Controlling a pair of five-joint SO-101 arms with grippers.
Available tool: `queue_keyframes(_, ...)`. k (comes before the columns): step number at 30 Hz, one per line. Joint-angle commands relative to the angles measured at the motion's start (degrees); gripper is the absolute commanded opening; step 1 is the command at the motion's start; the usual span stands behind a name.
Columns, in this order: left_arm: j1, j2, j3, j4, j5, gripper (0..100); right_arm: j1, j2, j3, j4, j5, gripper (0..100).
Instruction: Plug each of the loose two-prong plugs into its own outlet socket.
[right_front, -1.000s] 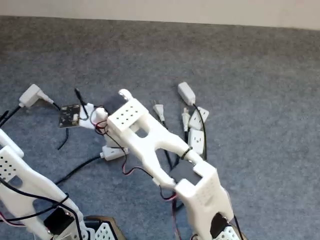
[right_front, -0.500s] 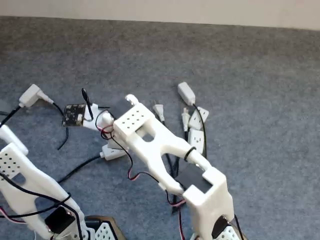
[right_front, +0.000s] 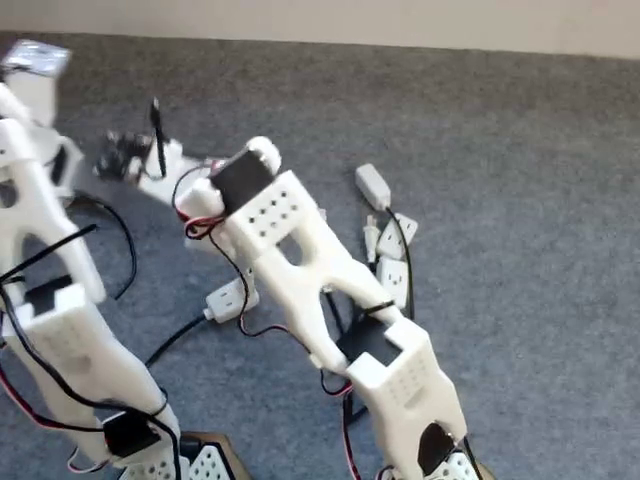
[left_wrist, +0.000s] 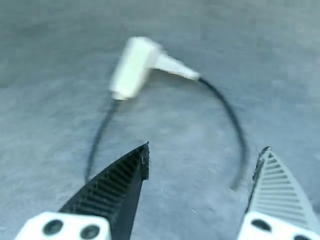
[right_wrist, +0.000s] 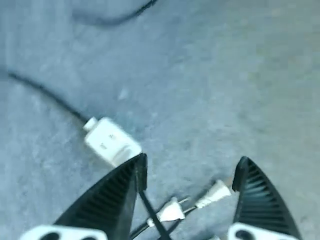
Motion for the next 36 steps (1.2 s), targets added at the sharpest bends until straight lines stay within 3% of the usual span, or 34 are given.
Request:
queue_keyframes(1, 6.37, -13.67, 13.23, 0.62, -2.99, 34, 3.74, -8.13, -5.93, 2.95, -3.6, 26.3)
queue_keyframes(8, 13.67, -26.51, 37.23, 0.18, -15.38, 34, 15.6, -22.11, 5.14, 2.86, -9.49, 26.3)
queue_keyframes(10, 15.69, -28.88, 44.35, -3.34, -16.62, 33, 19.21, -27.82, 12.62, 2.77, -11.78, 26.3)
queue_keyframes(15, 20.7, -33.54, 61.76, -15.65, -18.2, 28, 23.78, -43.38, 35.3, 0.48, -15.38, 26.3)
queue_keyframes(20, 26.42, -37.67, 76.26, -25.05, -19.96, 29, 28.88, -60.26, 72.13, -17.01, -15.65, 26.3)
queue_keyframes(24, 28.09, -39.87, 81.45, -30.42, -19.78, 31, 30.99, -70.37, 100.44, -30.64, -15.65, 26.3)
queue_keyframes(27, 29.32, -40.13, 82.24, -32.18, -18.64, 32, 31.08, -75.03, 113.19, -36.97, -15.91, 26.3)
queue_keyframes(36, 36.18, -39.96, 82.33, -39.47, -11.87, 32, 30.9, -81.63, 128.22, -46.55, -19.08, 26.3)
